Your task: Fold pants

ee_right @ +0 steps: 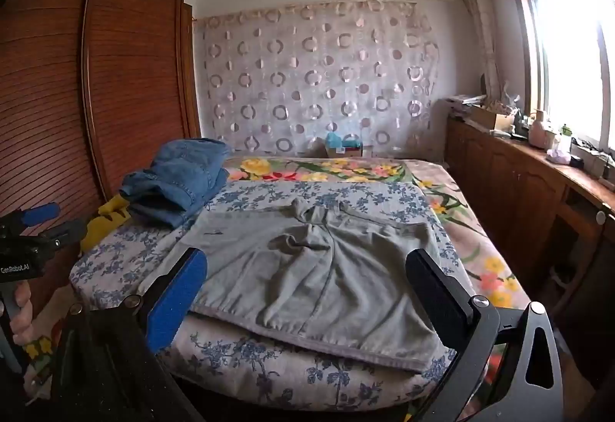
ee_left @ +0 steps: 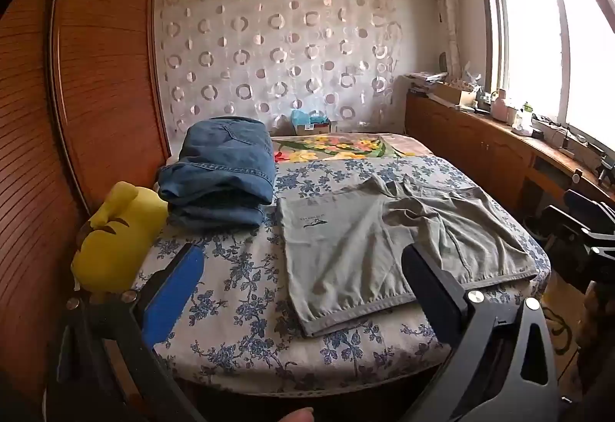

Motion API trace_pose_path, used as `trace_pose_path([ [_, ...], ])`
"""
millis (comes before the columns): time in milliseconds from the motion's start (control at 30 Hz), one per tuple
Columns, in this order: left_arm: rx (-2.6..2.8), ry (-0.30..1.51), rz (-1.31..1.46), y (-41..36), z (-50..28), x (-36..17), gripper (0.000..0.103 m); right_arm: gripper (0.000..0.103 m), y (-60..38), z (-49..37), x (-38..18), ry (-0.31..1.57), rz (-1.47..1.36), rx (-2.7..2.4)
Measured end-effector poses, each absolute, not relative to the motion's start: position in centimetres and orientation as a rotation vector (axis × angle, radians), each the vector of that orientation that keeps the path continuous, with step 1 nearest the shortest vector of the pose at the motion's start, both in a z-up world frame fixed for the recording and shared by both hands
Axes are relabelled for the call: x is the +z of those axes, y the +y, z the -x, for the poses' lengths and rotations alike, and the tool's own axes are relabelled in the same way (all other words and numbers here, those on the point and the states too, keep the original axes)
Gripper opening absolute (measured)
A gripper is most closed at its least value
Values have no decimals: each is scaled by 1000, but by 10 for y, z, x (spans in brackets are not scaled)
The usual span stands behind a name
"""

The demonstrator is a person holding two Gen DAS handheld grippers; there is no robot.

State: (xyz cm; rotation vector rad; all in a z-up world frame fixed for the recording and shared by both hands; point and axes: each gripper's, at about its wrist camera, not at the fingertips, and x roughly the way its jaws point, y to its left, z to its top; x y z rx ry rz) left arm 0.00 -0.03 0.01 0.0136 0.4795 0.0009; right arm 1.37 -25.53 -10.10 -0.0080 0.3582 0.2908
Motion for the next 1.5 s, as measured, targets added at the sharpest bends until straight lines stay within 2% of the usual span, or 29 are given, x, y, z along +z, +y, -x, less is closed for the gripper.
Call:
trace_pose_path([
  [1500, -2, 469, -11, -7, 3, 0, 103, 103, -255, -9, -99, 333, -8, 307],
])
